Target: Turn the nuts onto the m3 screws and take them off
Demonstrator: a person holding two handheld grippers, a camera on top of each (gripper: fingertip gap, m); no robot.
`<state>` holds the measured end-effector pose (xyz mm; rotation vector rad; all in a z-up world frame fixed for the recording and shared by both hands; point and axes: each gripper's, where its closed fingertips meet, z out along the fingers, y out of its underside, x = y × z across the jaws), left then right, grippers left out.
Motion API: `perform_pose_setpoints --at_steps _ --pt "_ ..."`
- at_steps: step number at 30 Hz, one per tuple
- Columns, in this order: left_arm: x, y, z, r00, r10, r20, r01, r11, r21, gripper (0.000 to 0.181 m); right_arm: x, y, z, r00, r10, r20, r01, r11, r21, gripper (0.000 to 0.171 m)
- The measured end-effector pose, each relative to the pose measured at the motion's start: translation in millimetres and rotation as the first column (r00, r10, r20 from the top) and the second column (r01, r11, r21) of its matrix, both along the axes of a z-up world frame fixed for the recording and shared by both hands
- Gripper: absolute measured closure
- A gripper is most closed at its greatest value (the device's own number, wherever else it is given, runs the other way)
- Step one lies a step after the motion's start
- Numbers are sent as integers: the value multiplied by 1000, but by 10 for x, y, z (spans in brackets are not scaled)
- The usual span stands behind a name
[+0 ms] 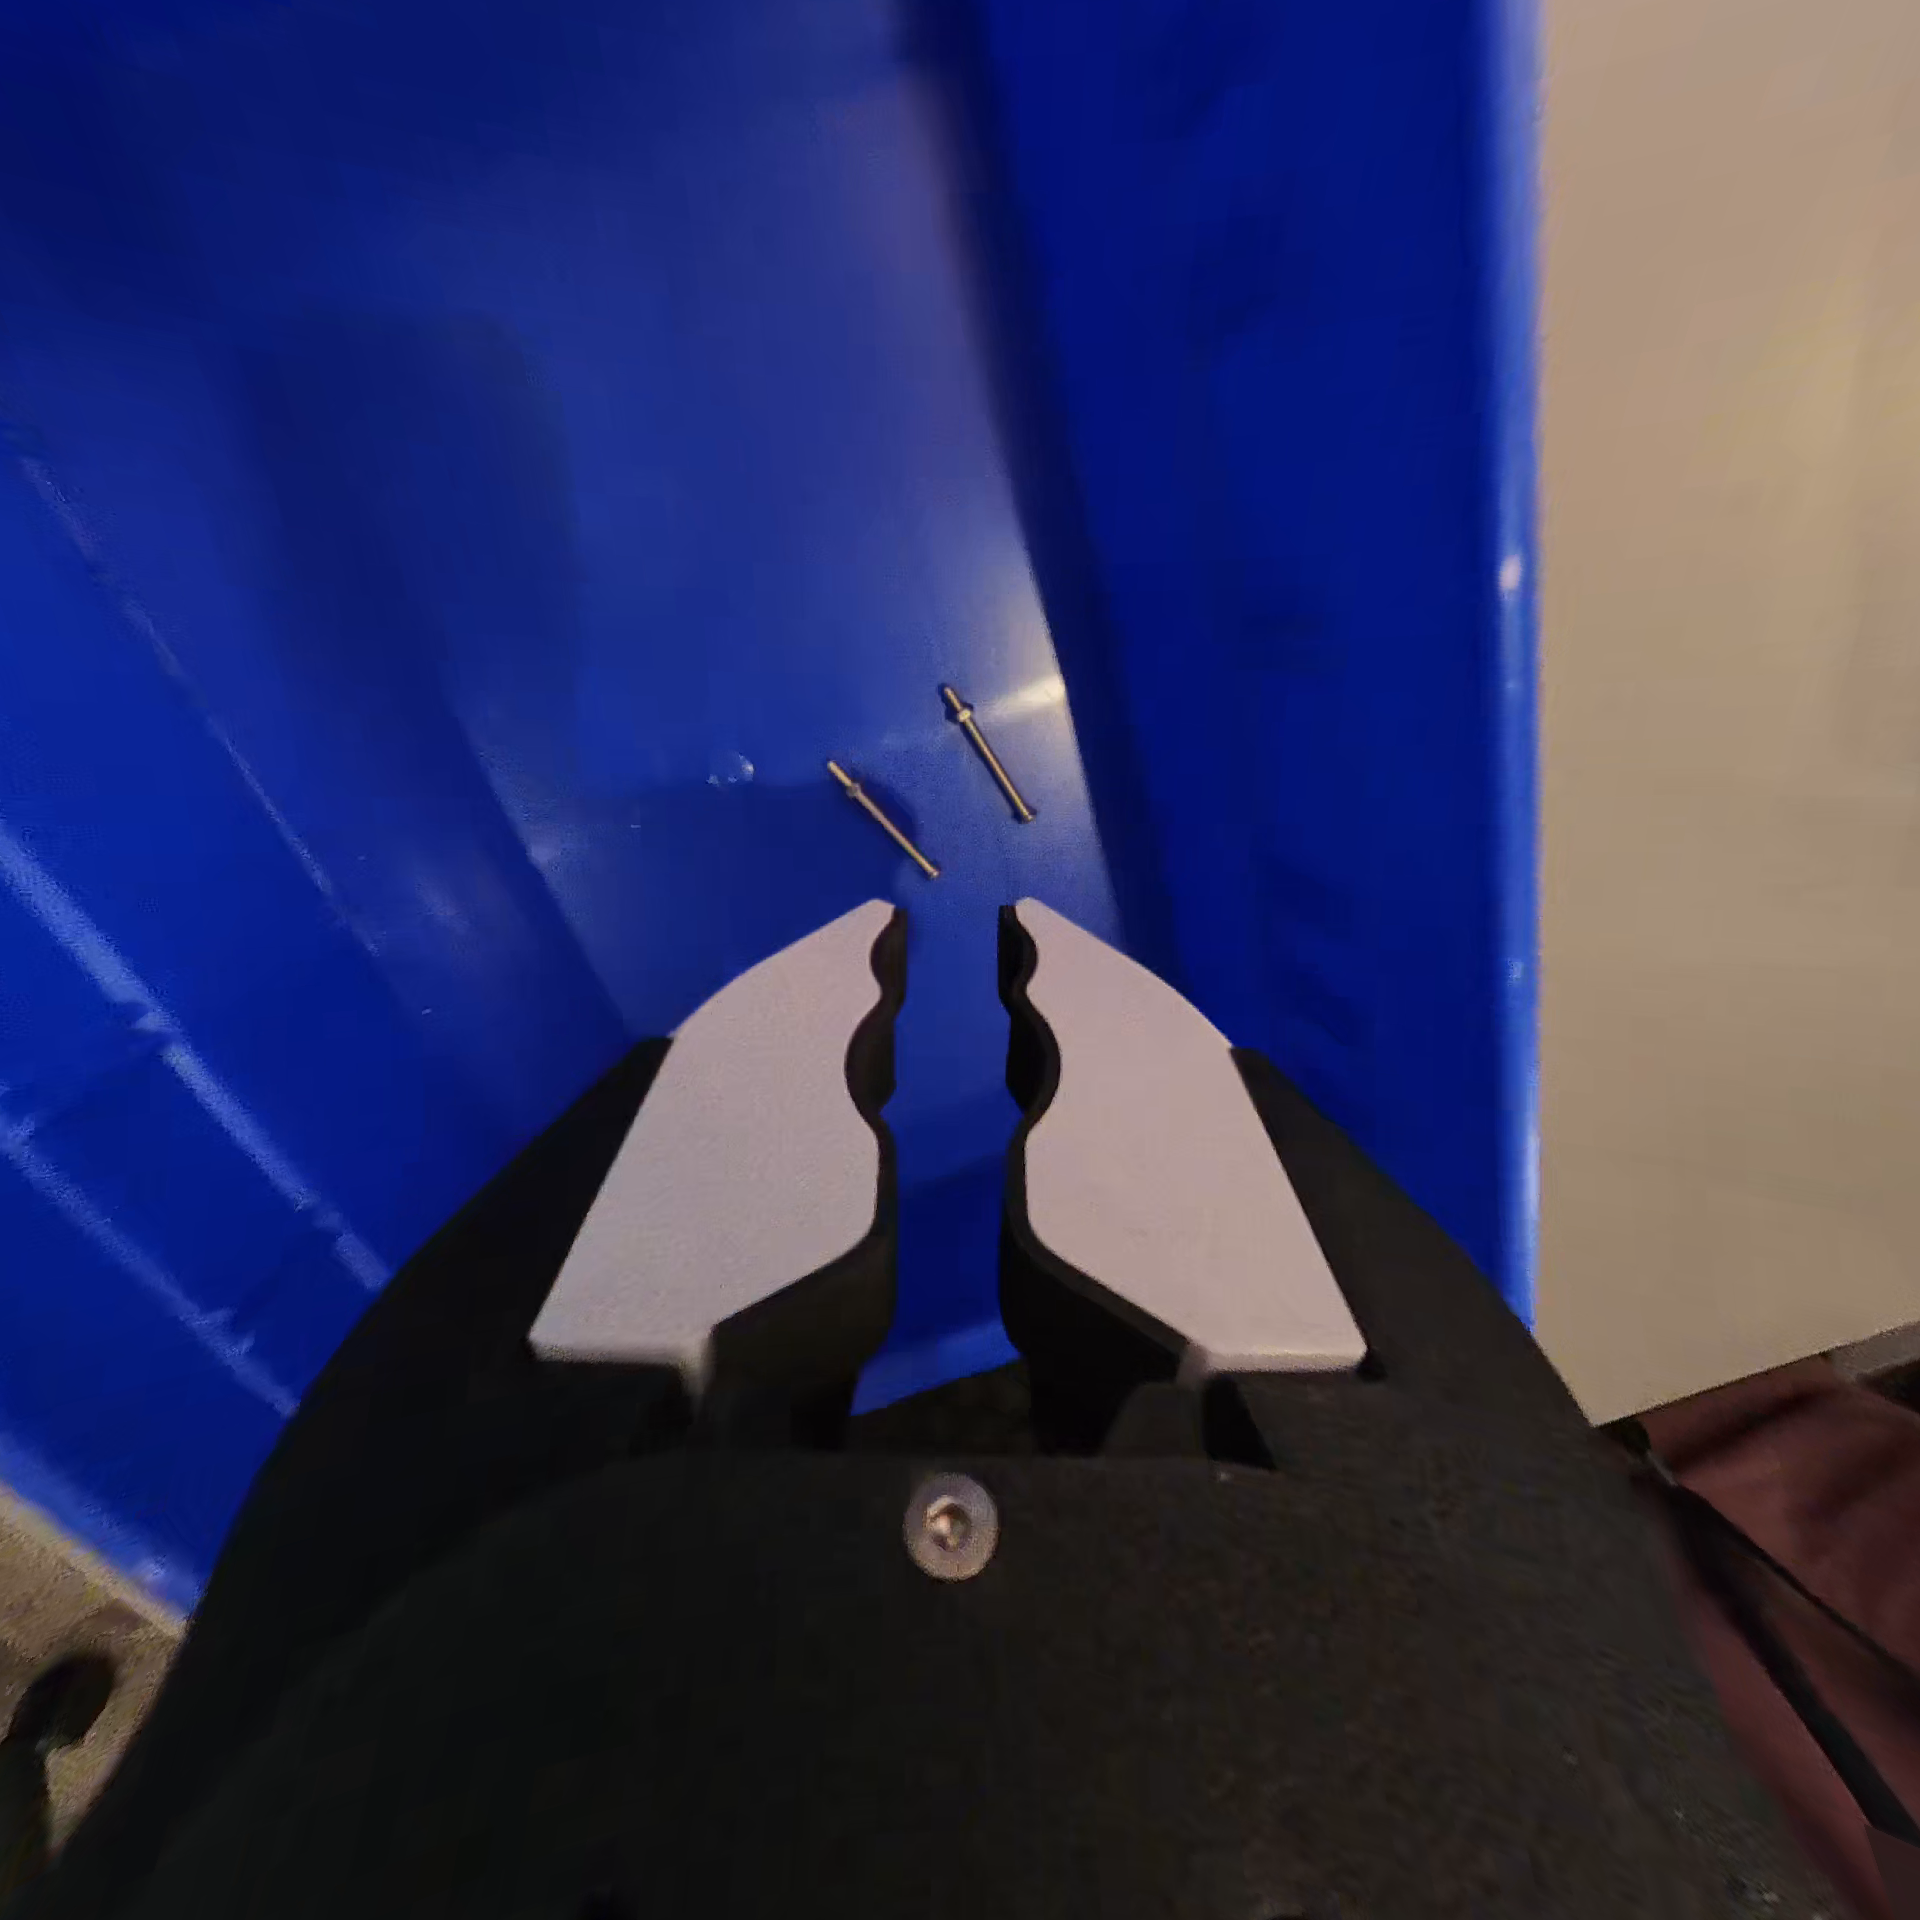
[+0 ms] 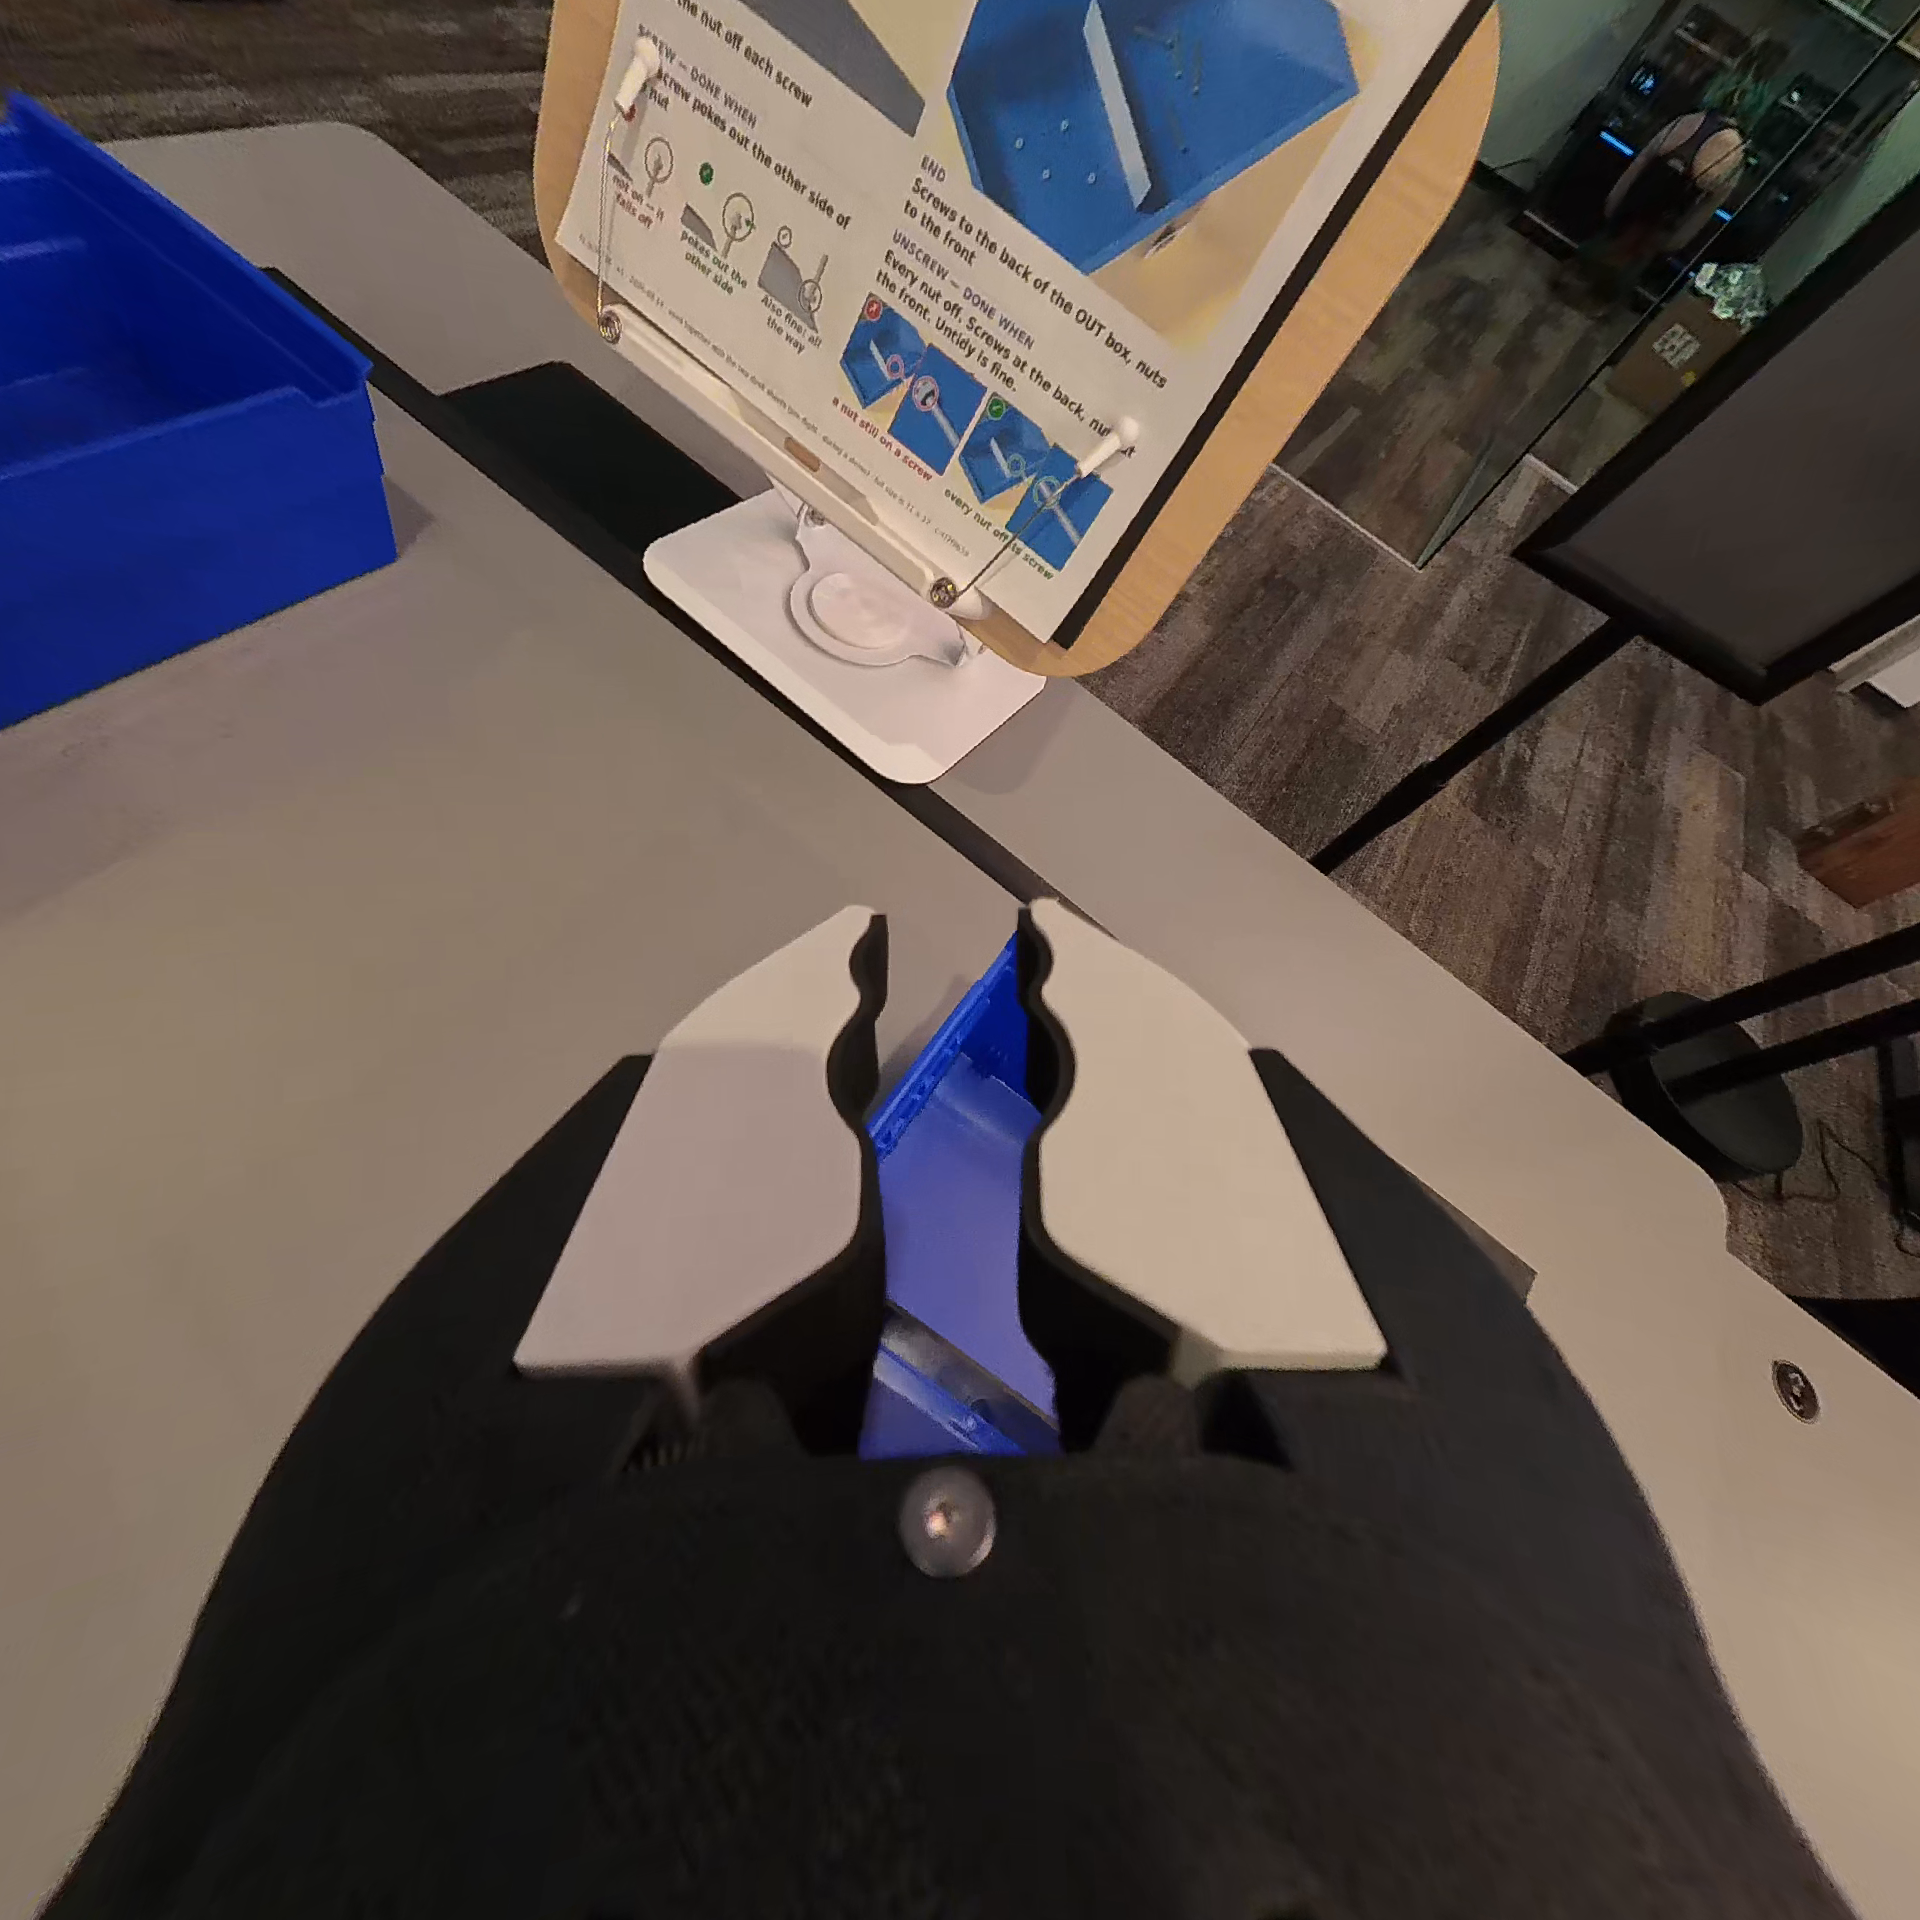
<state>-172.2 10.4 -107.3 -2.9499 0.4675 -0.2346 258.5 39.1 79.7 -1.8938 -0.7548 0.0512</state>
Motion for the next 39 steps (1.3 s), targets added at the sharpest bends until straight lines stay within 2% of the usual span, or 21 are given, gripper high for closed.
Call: perform_pose_setpoints --at_steps 5,10,16,19,24,28,30,32,34,35,37,39 --pt "-35 -3 -347 996 6 -90 -16 993 -116 162 16 0 -4 1000 -6 8 6 1000 -2 146" --pt "-76 -36 -500 984 -17 -175 -13 986 -165 157 50 -13 16 1000 -12 6 12 1000 -1 146" --pt "-96 -7 -514 980 -26 -198 -5 988 -154 159 47 -26 2 1000 -8 24 8 1000 -4 146" --pt "-107 -14 -521 982 -39 -186 9 986 -164 178 37 -22 -23 999 -4 36 4 1000 -9 146" --pt "-167 -34 -508 980 -92 -175 60 982 -181 178 38 -3 -68 998 -8 60 9 1000 -17 146" --pt "-224 40 -256 994 -55 -98 46 995 -88 178 -10 -10 -14 999 6 48 -7 1000 13 146" --pt "-102 133 49 998 -65 10 64 997 52 178 -119 -38 66 999 50 10 -51 998 49 146" --pt "176 220 463 979 -153 134 116 962 247 178 -345 -114 168 986 155 -63 -149 985 93 146" --pt "599 200 909 921 -318 224 193 873 447 179 -687 -274 281 930 325 -170 -304 942 141 146" --pt "844 125 1106 873 -414 258 233 818 526 179 -878 -390 336 876 422 -234 -393 905 162 146" --pt "1335 -101 1416 749 -593 297 297 700 649 179 -1220 -651 437 722 585 -369 -552 809 202 147" --pt "1748 -359 1602 622 -714 321 327 610 722 179 -1460 -867 513 559 675 -483 -656 715 240 145"
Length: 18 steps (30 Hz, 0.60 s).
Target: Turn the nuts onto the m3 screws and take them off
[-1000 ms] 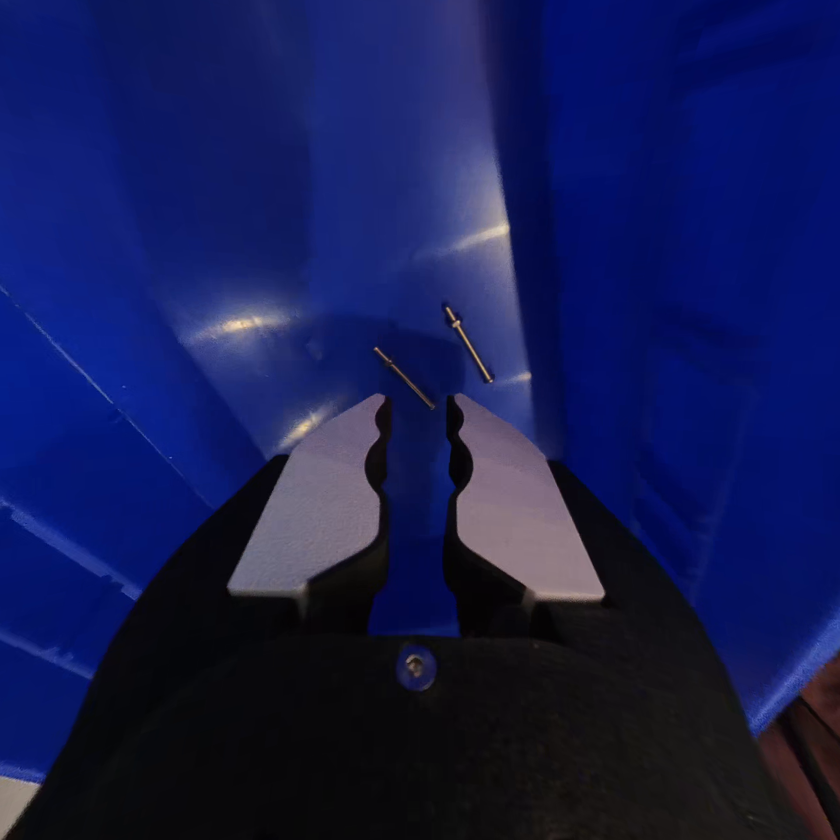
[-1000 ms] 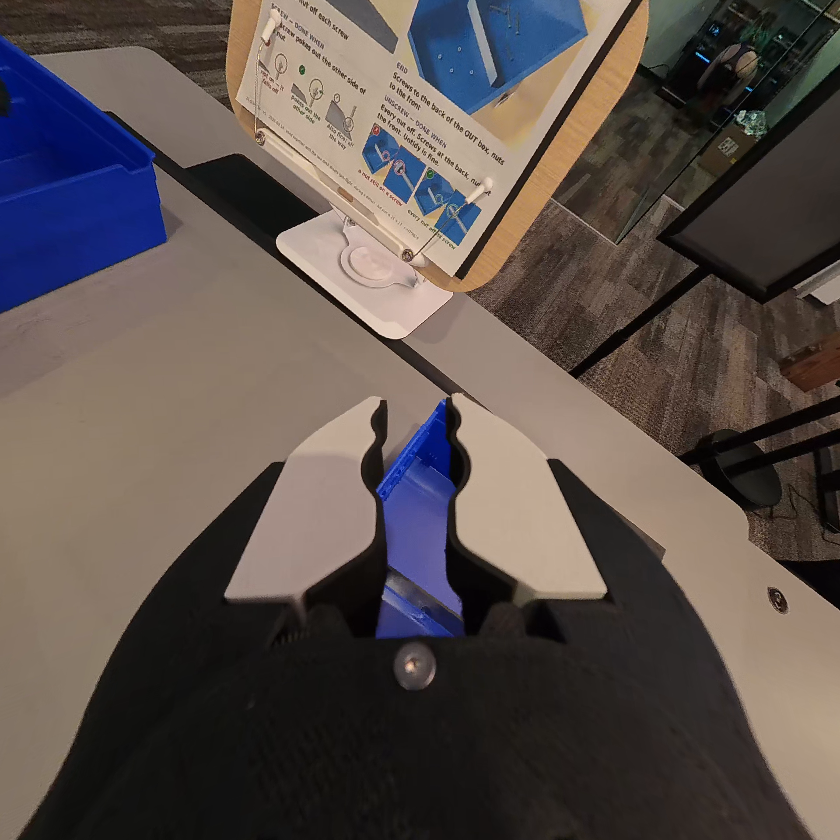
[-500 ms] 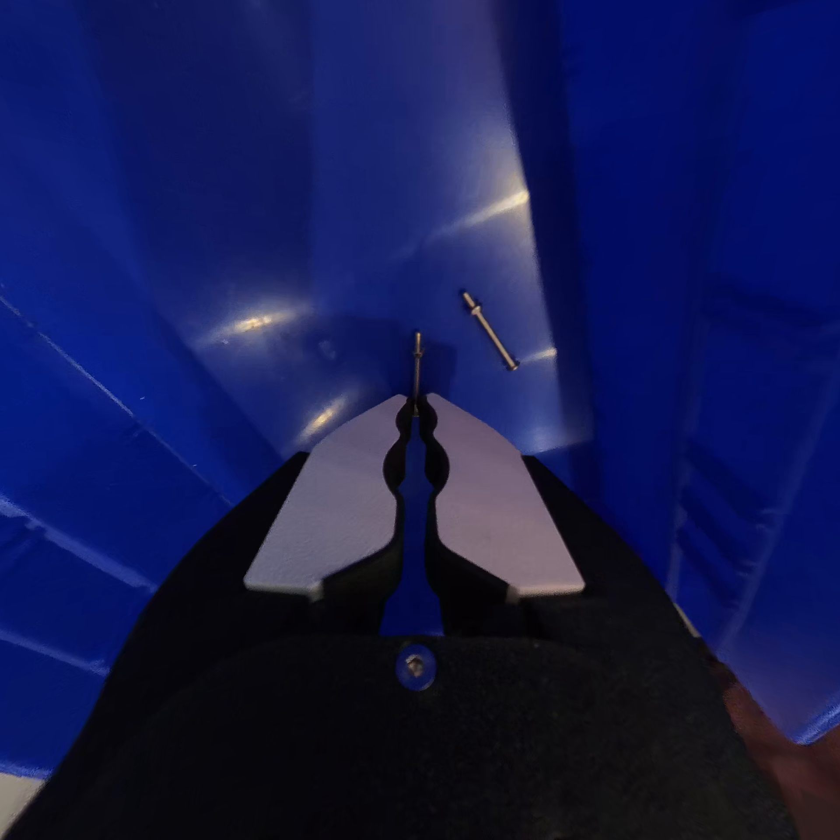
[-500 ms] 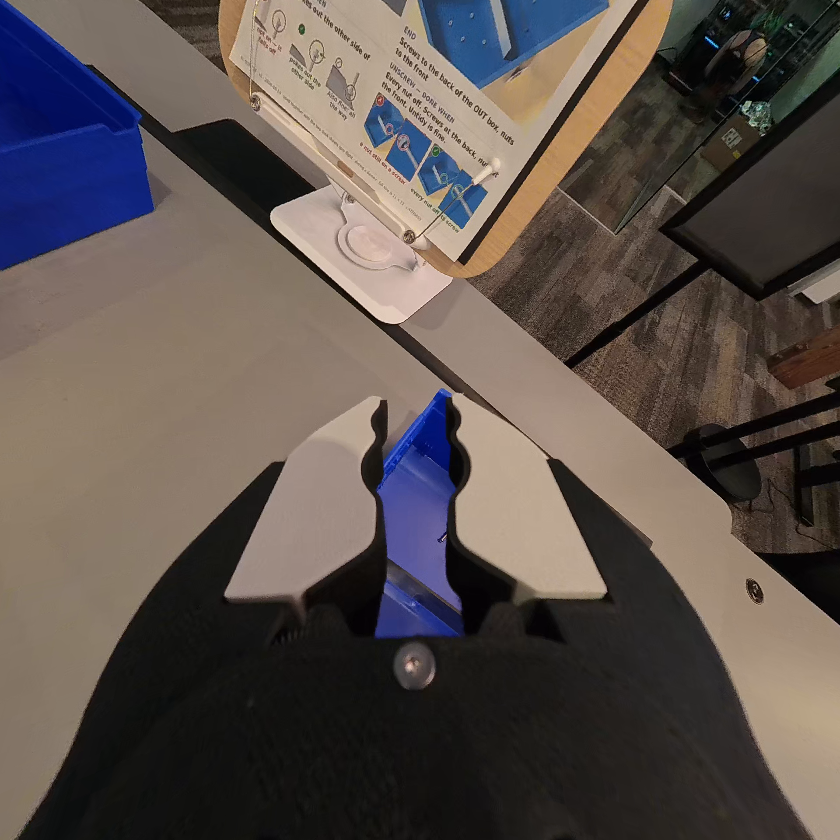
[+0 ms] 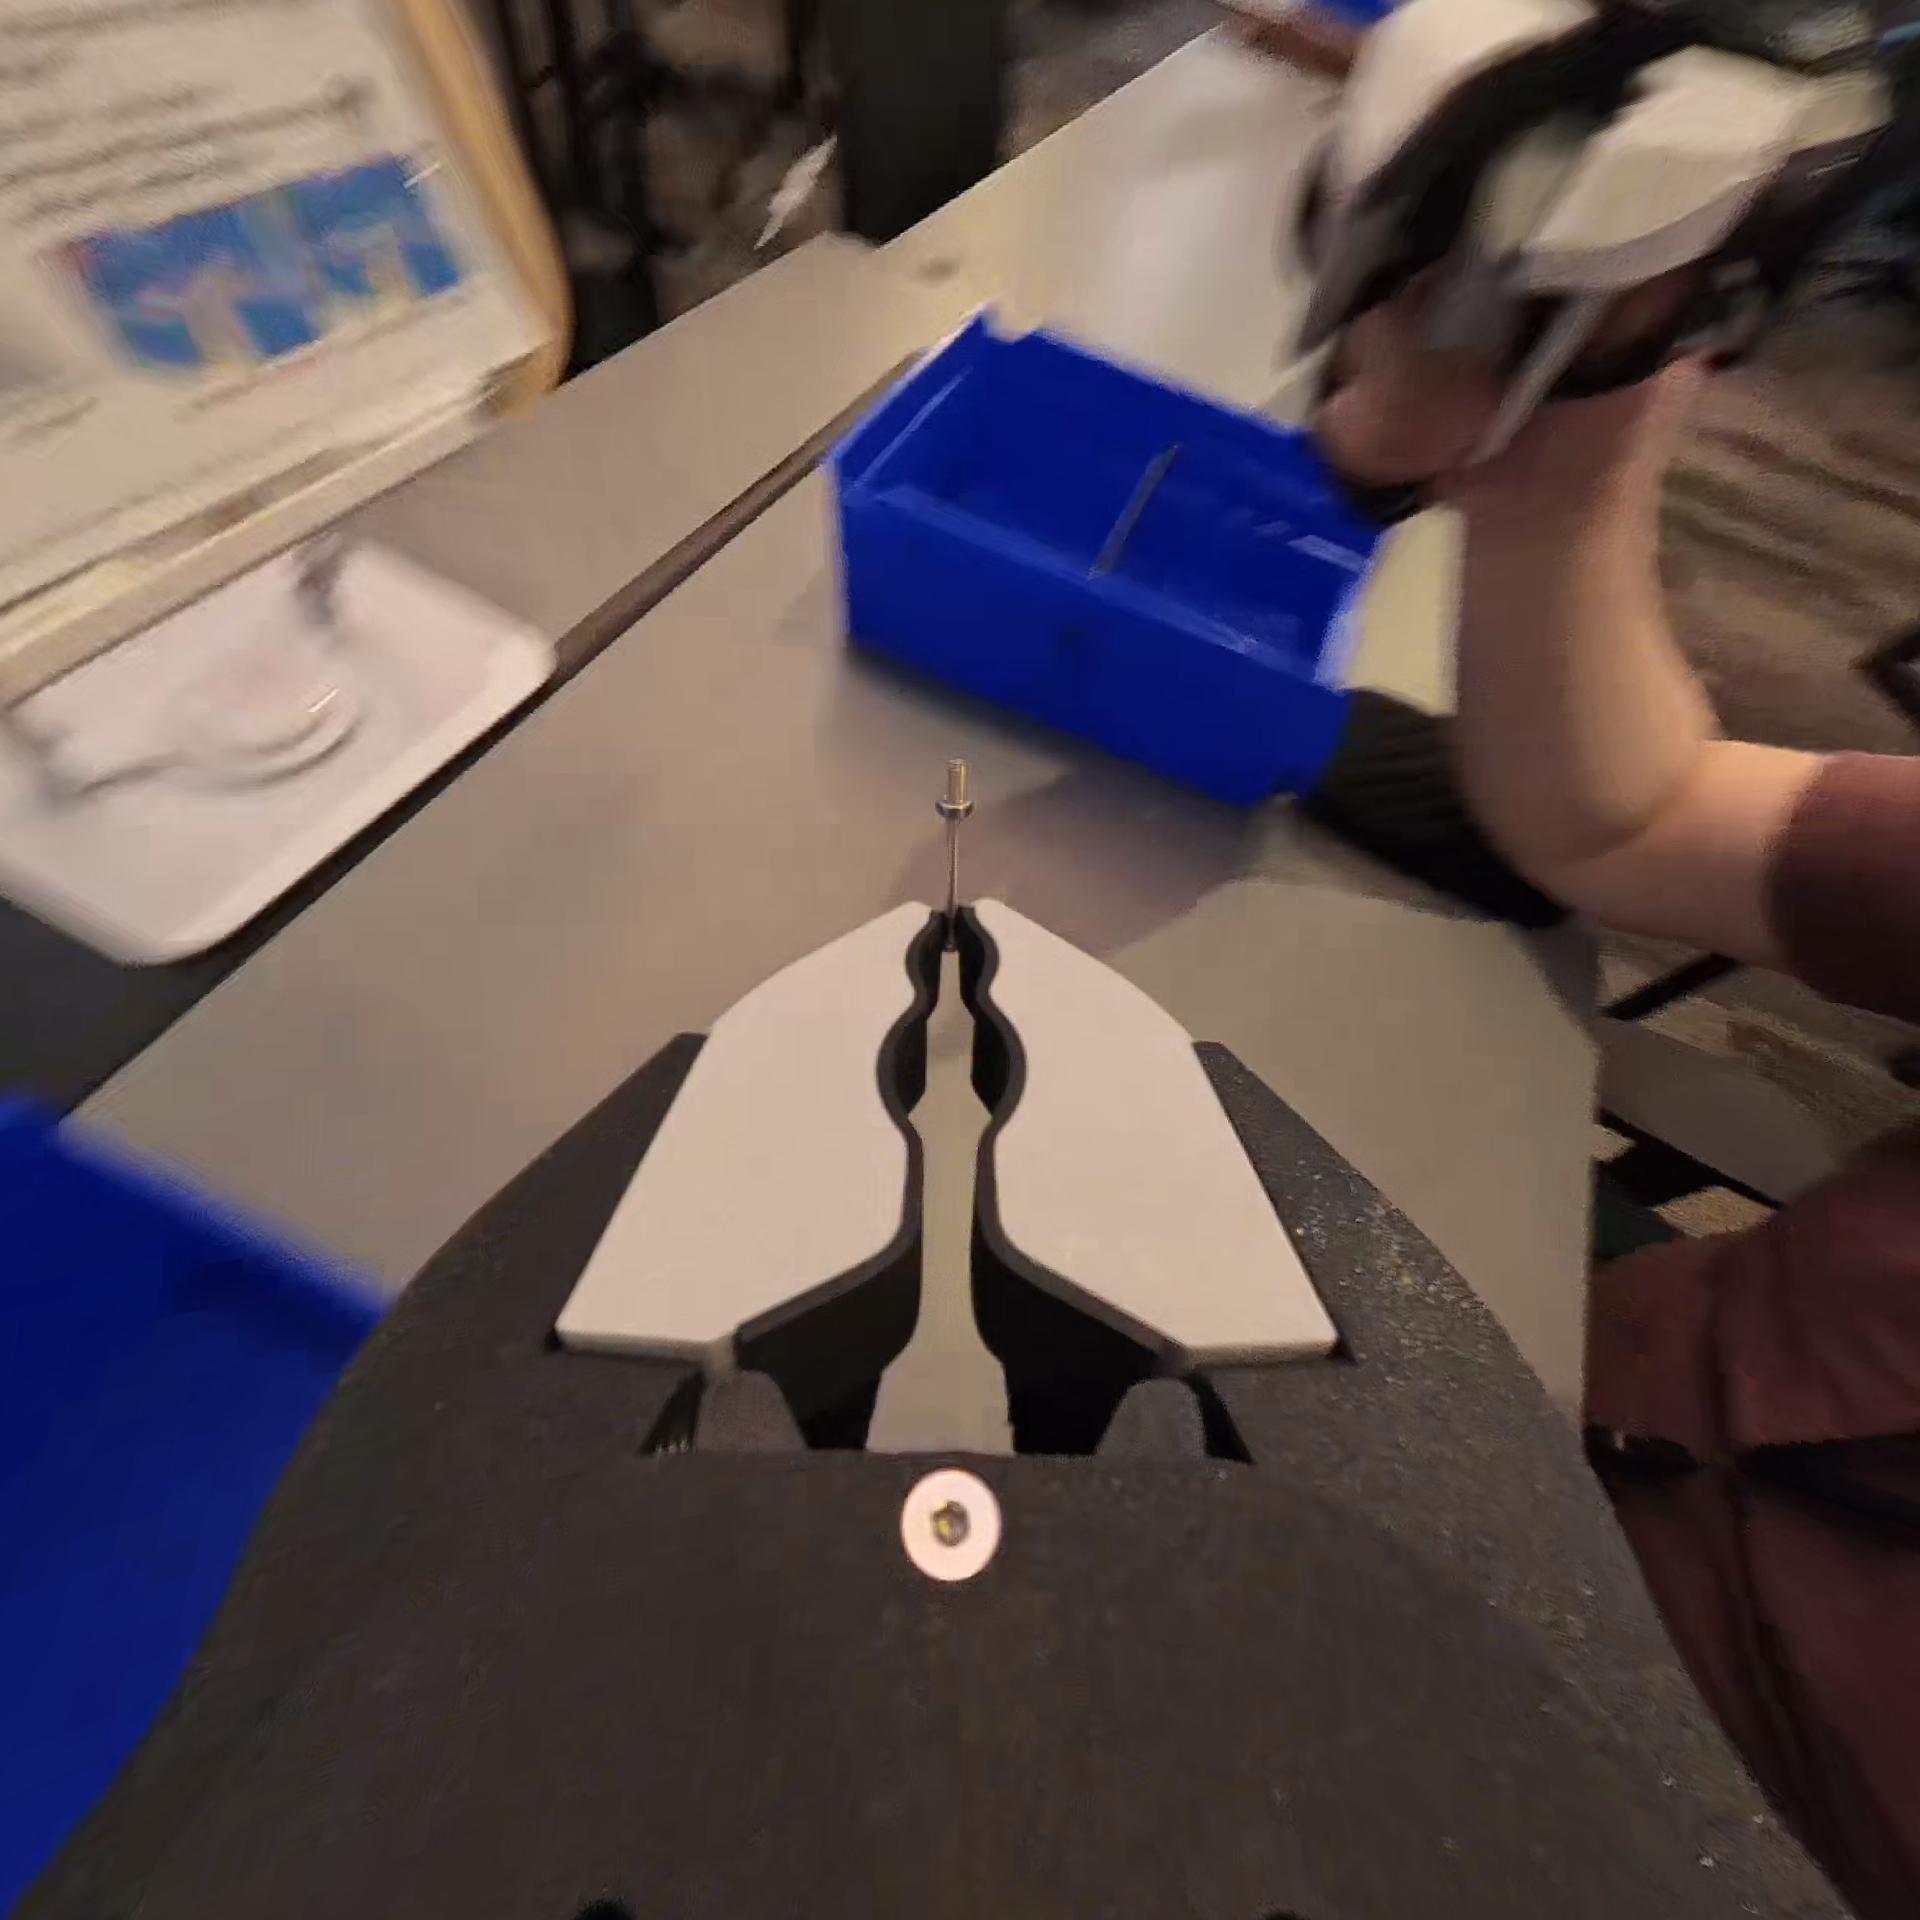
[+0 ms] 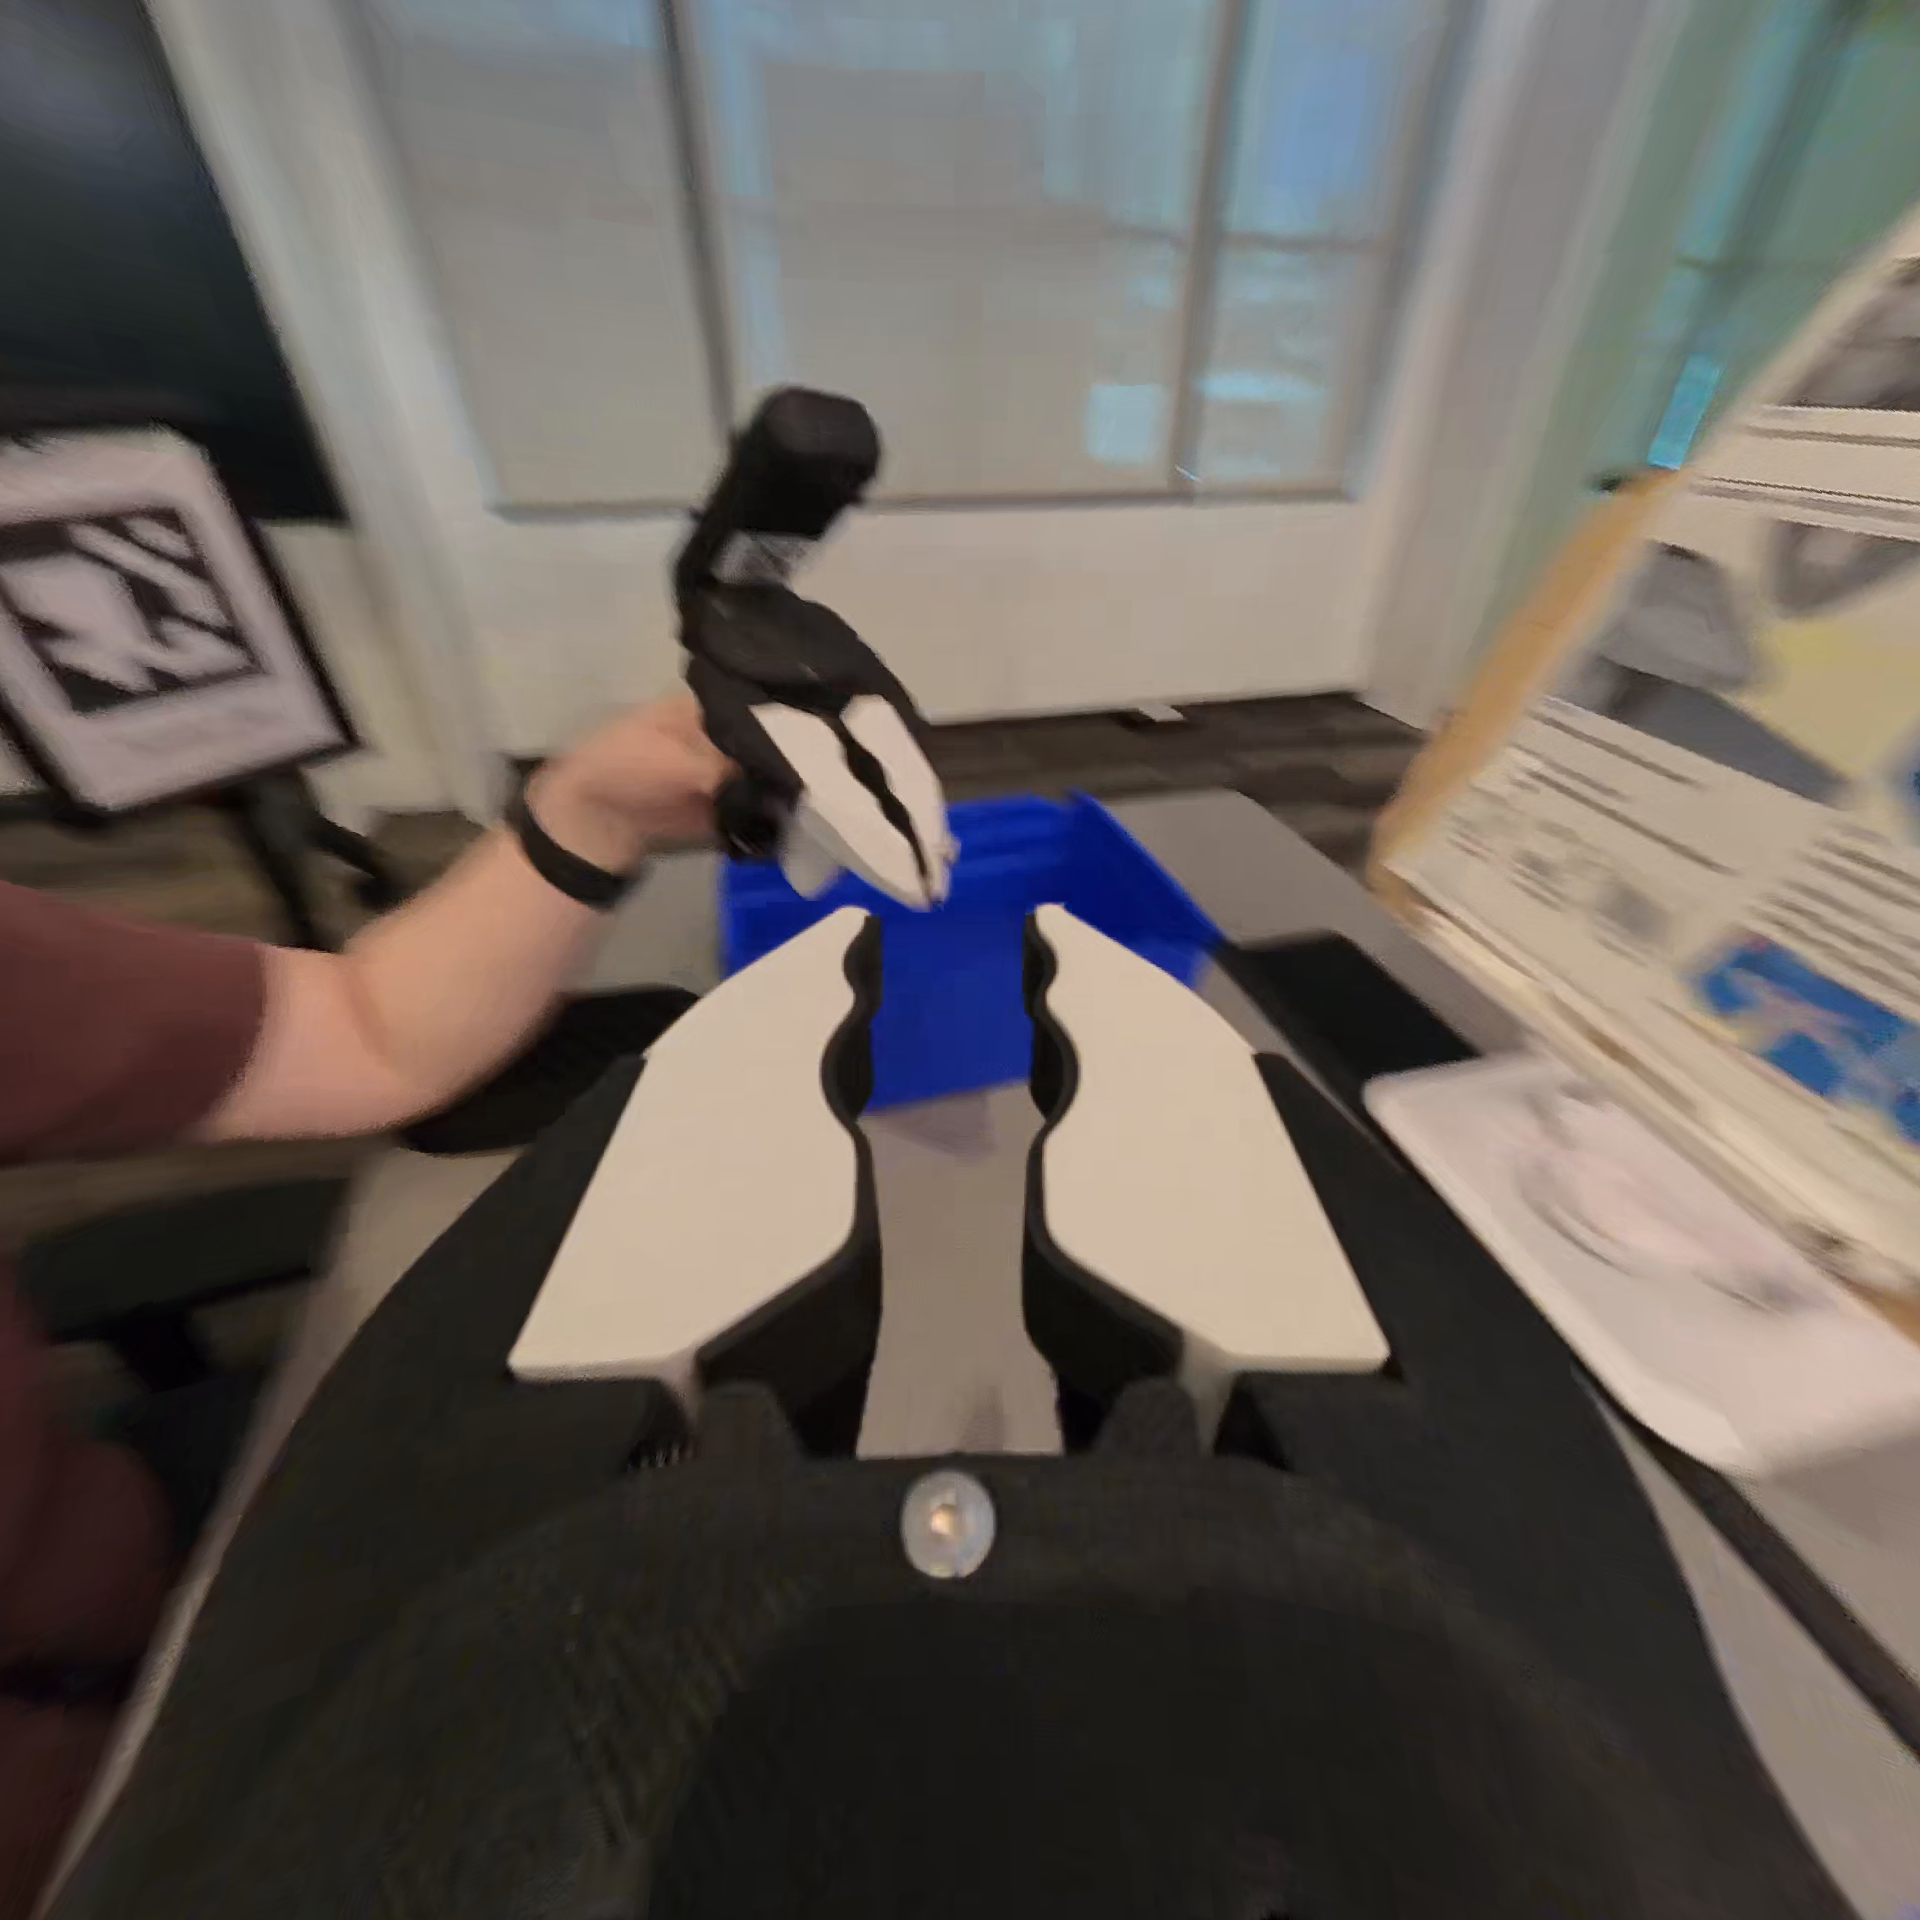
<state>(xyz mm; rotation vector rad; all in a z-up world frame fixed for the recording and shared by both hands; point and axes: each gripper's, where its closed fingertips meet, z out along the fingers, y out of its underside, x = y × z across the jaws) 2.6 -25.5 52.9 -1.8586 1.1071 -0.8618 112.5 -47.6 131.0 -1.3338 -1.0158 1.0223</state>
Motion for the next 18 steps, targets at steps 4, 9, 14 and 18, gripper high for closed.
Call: perform_pose_setpoints --at_steps 4,9,14,18 --pt "482 -375 63 985 -160 61 159 987 22 179 -231 -141 -17 984 140 -113 -148 987 -65 144" --pt "614 -492 25 984 -177 18 176 983 48 179 -397 -174 -227 986 164 -12 -164 985 -47 148" --pt "630 -536 55 982 -184 33 183 982 42 179 -518 -225 -362 977 214 17 -212 974 -83 154" --pt "625 -533 44 983 -182 27 181 983 40 179 -545 -240 -422 970 243 27 -239 966 -101 168"
